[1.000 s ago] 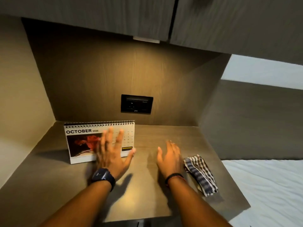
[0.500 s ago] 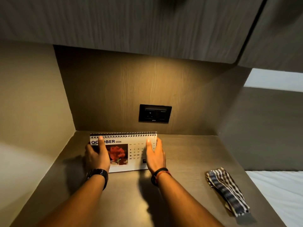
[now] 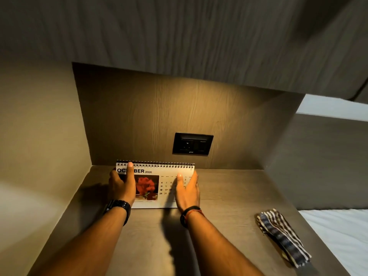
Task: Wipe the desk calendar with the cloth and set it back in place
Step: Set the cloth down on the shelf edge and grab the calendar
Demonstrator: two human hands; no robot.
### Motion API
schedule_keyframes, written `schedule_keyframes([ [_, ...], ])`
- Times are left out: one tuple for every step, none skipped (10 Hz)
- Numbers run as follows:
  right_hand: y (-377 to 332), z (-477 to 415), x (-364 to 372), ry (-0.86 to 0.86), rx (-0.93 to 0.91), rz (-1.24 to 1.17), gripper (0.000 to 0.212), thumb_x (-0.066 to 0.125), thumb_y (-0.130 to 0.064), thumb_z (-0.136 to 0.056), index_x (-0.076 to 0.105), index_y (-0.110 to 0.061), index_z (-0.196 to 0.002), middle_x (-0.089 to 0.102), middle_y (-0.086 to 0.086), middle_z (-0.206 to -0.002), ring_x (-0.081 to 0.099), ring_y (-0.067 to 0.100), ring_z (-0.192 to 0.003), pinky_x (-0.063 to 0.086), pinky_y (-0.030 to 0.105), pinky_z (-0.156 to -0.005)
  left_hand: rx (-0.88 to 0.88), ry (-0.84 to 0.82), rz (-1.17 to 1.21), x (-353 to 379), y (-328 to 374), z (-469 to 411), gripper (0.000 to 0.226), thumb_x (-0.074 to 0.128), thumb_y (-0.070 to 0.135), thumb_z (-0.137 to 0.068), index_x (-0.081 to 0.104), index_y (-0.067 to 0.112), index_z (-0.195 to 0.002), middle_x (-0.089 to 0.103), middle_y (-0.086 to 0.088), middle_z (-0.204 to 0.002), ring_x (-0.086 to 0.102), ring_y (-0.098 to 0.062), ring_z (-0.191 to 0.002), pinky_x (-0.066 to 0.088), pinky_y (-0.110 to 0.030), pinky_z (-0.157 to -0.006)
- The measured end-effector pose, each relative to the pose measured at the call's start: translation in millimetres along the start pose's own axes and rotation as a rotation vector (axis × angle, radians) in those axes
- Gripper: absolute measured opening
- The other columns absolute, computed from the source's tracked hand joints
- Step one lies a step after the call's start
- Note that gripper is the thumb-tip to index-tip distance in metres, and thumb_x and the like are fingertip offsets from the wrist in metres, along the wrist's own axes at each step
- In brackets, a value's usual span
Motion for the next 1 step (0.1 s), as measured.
schedule_keyframes([
  [-10.7, 8.8, -22.0, 0.315, -0.175, 0.331, 0.078, 0.036, -0.054, -0.089, -0.005, -0.02, -0.145, 0.009, 0.014, -0.156, 0.01, 0.031, -0.142, 0.02, 0.048, -0.114, 0.198, 0.057, -0.138, -11.1, 10.3, 8.6, 0.091, 0.039, 0.074, -0.074, 0.022, 0.019, -0.145, 0.019, -0.012, -0.155, 0.018, -0.037, -0.139, 0.019, -0.057, -0.11],
])
Point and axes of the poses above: each hand's wrist, its own z-axis away from the middle knuckle, its own x-axis out of the palm, y = z × x, the point moved 3 cm from there along -z, towards the middle knuckle
